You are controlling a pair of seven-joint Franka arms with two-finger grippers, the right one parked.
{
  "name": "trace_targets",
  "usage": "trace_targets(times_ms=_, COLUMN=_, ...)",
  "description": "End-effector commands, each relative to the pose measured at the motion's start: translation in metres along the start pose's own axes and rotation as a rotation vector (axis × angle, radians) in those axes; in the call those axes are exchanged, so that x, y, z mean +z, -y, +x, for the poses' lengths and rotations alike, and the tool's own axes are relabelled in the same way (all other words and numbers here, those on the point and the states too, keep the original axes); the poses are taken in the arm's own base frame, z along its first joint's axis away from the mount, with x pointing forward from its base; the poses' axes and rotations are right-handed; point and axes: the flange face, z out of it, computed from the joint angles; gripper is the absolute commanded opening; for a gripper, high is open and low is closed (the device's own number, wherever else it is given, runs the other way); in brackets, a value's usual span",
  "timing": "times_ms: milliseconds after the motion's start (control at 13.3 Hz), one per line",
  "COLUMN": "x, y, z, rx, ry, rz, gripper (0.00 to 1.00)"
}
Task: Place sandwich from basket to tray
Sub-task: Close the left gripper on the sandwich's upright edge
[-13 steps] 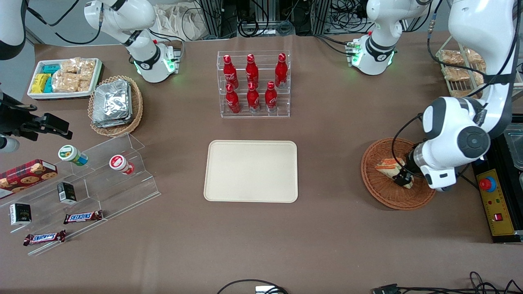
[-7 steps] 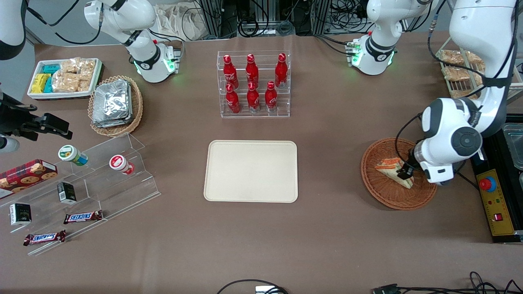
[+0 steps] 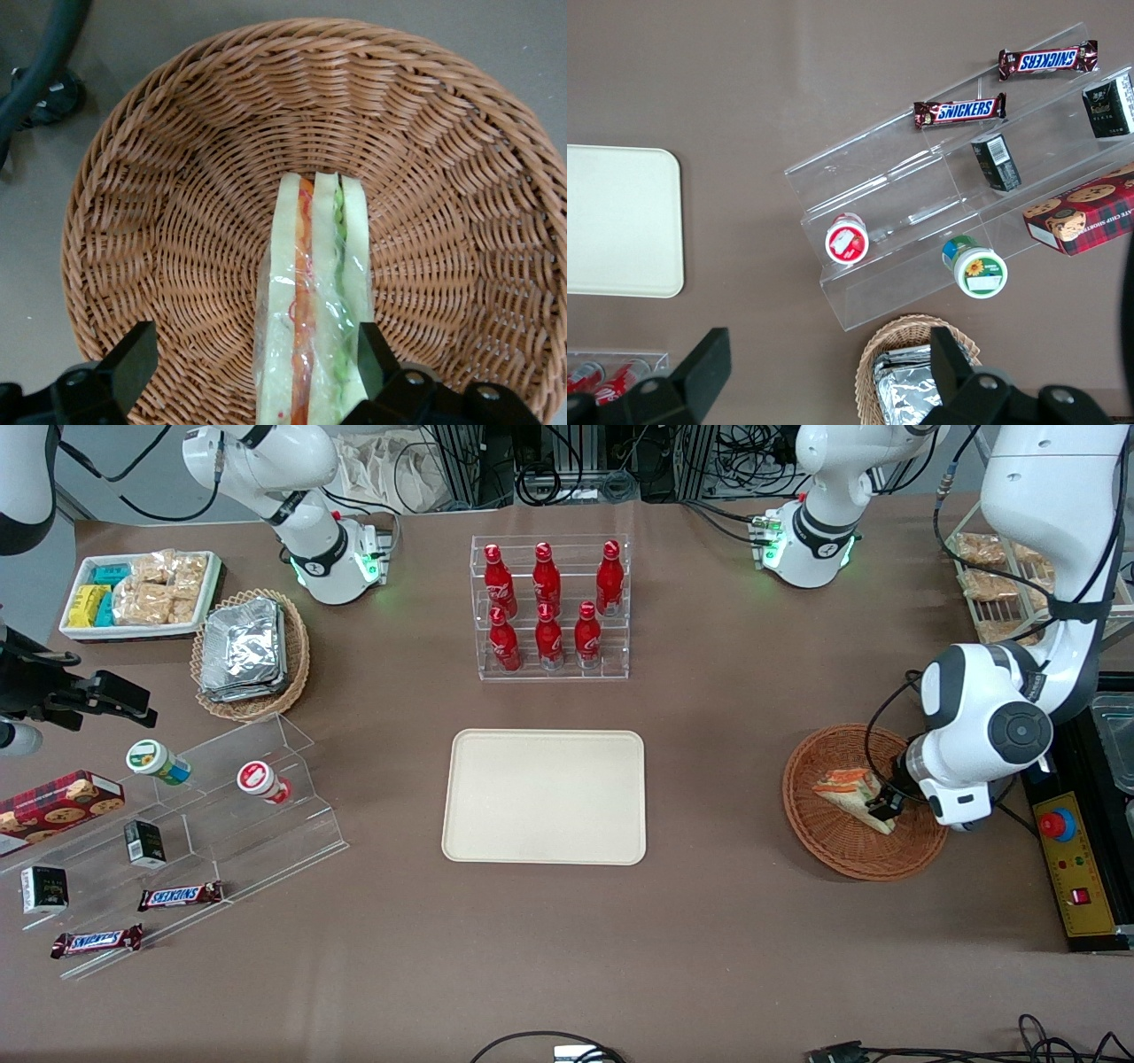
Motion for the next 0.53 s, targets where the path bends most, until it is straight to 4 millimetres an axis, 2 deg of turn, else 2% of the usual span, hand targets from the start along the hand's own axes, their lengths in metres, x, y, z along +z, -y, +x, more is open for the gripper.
trace_targets(times_ms=0, x=-0.02, y=-0.005, z=0.004, rx=0.002, ry=-0.021, rz=-0.022, gripper=1.0)
trace_targets(times_ms=225, x=-0.014, y=-0.012, z=0.0, rx=-0.005, ry=-0.01, rz=-0.03, gripper=1.0)
trace_targets(times_ms=375, x=-0.006, y=-0.015, z=-0.001, rx=-0.002, ry=-0.002, rz=-0.027, gripper=1.0)
trace_targets(times_ms=450, x=0.004, y=-0.017, z=-0.003, rx=-0.001, ry=0.011, rz=-0.016, gripper=1.0)
